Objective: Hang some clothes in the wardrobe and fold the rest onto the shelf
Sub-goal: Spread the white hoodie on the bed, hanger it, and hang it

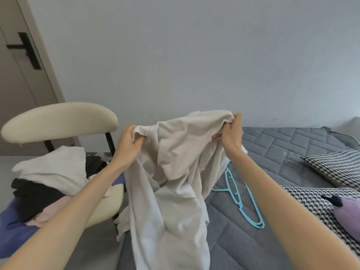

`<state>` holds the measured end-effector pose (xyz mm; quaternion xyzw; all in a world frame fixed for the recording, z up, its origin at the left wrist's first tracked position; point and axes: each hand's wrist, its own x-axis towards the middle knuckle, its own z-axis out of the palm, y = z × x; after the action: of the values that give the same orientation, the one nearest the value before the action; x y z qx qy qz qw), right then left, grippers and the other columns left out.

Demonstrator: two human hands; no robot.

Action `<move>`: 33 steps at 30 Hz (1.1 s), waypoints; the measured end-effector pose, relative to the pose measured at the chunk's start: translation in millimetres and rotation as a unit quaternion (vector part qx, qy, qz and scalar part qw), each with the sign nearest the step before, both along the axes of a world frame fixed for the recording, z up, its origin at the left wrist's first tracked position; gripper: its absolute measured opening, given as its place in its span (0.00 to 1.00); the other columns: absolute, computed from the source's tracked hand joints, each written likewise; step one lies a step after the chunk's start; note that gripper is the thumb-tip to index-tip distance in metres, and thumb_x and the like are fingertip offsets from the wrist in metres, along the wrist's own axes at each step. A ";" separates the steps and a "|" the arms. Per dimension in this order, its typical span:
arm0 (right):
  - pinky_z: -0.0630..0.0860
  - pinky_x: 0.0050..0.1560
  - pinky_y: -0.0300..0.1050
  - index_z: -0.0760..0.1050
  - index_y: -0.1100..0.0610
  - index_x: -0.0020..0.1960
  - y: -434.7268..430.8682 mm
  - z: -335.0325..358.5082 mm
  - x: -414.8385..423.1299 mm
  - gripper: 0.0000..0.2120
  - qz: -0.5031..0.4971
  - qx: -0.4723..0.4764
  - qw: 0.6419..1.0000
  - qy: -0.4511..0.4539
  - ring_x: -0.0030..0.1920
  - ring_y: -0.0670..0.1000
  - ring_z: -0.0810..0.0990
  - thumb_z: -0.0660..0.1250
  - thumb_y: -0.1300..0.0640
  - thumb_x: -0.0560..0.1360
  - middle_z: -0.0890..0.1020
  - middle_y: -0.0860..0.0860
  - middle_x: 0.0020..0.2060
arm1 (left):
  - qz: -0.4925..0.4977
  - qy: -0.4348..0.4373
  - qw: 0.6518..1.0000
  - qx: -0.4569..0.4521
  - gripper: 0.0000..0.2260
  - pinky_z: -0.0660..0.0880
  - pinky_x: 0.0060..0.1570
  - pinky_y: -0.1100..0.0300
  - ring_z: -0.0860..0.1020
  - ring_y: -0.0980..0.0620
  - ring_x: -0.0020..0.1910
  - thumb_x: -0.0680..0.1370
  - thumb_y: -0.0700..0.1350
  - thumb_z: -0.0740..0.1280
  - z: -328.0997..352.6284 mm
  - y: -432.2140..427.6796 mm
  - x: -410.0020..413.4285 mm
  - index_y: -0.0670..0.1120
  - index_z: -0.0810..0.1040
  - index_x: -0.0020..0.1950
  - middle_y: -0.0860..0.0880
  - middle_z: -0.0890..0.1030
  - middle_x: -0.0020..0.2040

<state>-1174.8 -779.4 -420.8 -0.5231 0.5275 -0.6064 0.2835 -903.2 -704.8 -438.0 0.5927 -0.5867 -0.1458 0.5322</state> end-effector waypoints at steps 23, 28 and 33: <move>0.70 0.42 0.47 0.66 0.55 0.48 100.2 8.4 -32.5 0.04 -0.089 0.000 0.996 0.019 0.43 0.52 0.74 0.57 0.54 0.77 0.74 0.48 0.37 | 0.022 -0.190 0.981 -0.025 0.09 0.65 0.42 0.51 0.70 0.42 0.49 0.74 0.31 0.58 -2.0 61.0 -23.4 0.43 0.67 0.51 0.44 0.71 0.48; 0.66 0.38 0.48 0.68 0.57 0.34 106.4 -79.7 -46.9 0.10 -0.035 0.095 0.972 0.212 0.43 0.54 0.72 0.64 0.55 0.71 0.73 0.53 0.37 | -0.063 -0.285 0.947 0.137 0.12 0.70 0.44 0.51 0.73 0.42 0.48 0.71 0.34 0.62 -63.9 66.4 -12.1 0.51 0.66 0.46 0.45 0.73 0.44; 0.66 0.39 0.43 0.69 0.57 0.40 113.0 -131.4 -40.1 0.14 0.268 0.334 0.734 0.527 0.44 0.54 0.73 0.71 0.50 0.71 0.72 0.51 0.40 | -0.179 -0.389 0.826 0.367 0.20 0.70 0.56 0.53 0.68 0.47 0.54 0.69 0.46 0.67 -126.5 80.9 -8.4 0.58 0.63 0.56 0.50 0.67 0.49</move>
<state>-1214.9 -666.3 -552.3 -0.7501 0.5992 0.0828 0.2675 -911.7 -623.9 -564.5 0.6367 -0.7438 -0.2007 -0.0324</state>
